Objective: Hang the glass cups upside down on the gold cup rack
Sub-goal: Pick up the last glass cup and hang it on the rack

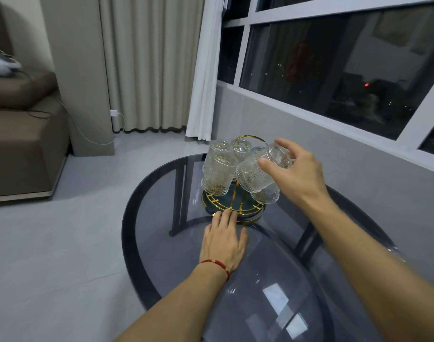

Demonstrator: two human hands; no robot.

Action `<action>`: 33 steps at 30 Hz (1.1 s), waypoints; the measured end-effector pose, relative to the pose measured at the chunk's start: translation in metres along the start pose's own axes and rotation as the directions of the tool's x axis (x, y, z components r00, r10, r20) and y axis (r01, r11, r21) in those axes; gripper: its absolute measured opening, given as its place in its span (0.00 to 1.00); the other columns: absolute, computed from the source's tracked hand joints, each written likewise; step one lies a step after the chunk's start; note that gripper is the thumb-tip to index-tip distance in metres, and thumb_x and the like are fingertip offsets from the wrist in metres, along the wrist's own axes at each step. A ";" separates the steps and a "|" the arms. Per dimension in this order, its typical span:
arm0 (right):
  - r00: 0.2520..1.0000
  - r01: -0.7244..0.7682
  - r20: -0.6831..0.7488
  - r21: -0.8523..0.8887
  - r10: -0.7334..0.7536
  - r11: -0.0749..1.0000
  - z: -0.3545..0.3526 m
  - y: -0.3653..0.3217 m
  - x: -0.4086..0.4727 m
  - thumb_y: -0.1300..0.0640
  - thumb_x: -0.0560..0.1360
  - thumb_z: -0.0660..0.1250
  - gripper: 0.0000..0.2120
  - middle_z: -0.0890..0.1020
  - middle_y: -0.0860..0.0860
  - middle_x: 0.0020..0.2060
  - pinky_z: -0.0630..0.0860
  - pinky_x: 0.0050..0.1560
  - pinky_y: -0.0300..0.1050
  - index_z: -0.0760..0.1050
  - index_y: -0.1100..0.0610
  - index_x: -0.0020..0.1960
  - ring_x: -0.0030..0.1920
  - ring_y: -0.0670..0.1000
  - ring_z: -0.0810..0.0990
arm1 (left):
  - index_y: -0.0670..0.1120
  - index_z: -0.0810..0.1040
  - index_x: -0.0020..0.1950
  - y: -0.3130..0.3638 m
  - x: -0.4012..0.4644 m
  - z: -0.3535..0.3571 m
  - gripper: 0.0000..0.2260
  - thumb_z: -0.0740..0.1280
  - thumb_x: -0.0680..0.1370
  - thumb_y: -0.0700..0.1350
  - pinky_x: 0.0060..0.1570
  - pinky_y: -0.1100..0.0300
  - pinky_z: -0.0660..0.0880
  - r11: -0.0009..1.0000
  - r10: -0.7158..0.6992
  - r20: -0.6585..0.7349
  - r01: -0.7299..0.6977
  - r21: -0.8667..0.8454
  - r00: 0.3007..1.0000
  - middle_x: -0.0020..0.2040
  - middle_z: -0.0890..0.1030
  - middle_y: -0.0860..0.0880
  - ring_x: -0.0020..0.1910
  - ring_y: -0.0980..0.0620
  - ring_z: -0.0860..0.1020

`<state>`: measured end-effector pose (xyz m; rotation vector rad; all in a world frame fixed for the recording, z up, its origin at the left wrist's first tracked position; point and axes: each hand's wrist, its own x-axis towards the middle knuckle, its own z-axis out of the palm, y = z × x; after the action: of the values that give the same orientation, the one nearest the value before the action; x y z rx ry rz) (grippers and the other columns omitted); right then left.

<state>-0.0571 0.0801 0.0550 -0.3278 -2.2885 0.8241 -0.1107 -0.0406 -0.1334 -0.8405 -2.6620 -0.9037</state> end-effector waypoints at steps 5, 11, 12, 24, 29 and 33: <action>0.996 0.056 0.072 -0.167 -0.045 0.984 0.016 -0.005 0.016 0.41 0.74 0.73 0.34 0.80 0.54 0.72 0.73 0.72 0.58 0.73 0.51 0.77 0.73 0.58 0.76 | 0.47 0.64 0.77 -0.003 -0.001 0.000 0.25 0.51 0.83 0.57 0.69 0.50 0.66 1.000 0.003 0.000 -0.003 0.002 1.000 0.76 0.67 0.50 0.75 0.49 0.62; 0.980 0.154 0.173 -0.316 -0.103 0.936 0.041 0.002 0.033 0.40 0.77 0.69 0.32 0.83 0.56 0.68 0.75 0.66 0.56 0.73 0.53 0.76 0.68 0.60 0.79 | 0.47 0.67 0.74 -0.001 -0.002 0.000 0.26 0.54 0.81 0.59 0.66 0.51 0.66 1.000 0.011 -0.033 -0.011 -0.015 0.999 0.72 0.70 0.51 0.70 0.49 0.65; 0.976 0.168 0.190 -0.325 -0.110 0.931 0.045 0.004 0.035 0.40 0.78 0.68 0.31 0.82 0.56 0.69 0.74 0.67 0.56 0.72 0.53 0.77 0.70 0.59 0.79 | 0.47 0.68 0.74 0.000 -0.001 0.000 0.26 0.54 0.80 0.59 0.66 0.50 0.67 1.000 0.009 -0.035 -0.010 -0.021 0.999 0.72 0.70 0.50 0.70 0.49 0.66; 0.937 0.290 0.322 -0.507 -0.134 0.812 0.076 0.044 0.039 0.32 0.82 0.54 0.29 0.81 0.53 0.68 0.63 0.65 0.60 0.71 0.44 0.77 0.69 0.57 0.70 | 0.47 0.66 0.77 0.000 0.001 0.000 0.33 0.60 0.75 0.60 0.68 0.49 0.66 0.999 0.018 -0.001 -0.018 0.033 1.000 0.75 0.67 0.49 0.73 0.48 0.64; 0.902 0.396 0.381 -0.549 -0.201 0.736 0.077 0.041 0.038 0.34 0.84 0.51 0.29 0.70 0.53 0.79 0.64 0.70 0.64 0.62 0.41 0.82 0.76 0.59 0.69 | 0.46 0.66 0.77 0.001 0.002 0.002 0.33 0.62 0.75 0.59 0.68 0.49 0.65 0.999 0.013 -0.002 -0.013 0.048 1.000 0.76 0.67 0.49 0.73 0.47 0.64; 0.875 0.425 0.445 -0.517 -0.191 0.743 0.078 0.040 0.034 0.35 0.85 0.47 0.28 0.67 0.51 0.82 0.58 0.73 0.66 0.57 0.39 0.84 0.79 0.57 0.68 | 0.47 0.65 0.77 0.001 0.002 0.001 0.33 0.62 0.75 0.60 0.68 0.49 0.65 0.998 0.009 0.012 -0.010 0.063 1.000 0.76 0.67 0.49 0.73 0.48 0.64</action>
<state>-0.1341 0.0886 0.0022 -0.0439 -2.8208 -0.0628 -0.1119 -0.0383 -0.1329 -0.8461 -2.6793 -0.8098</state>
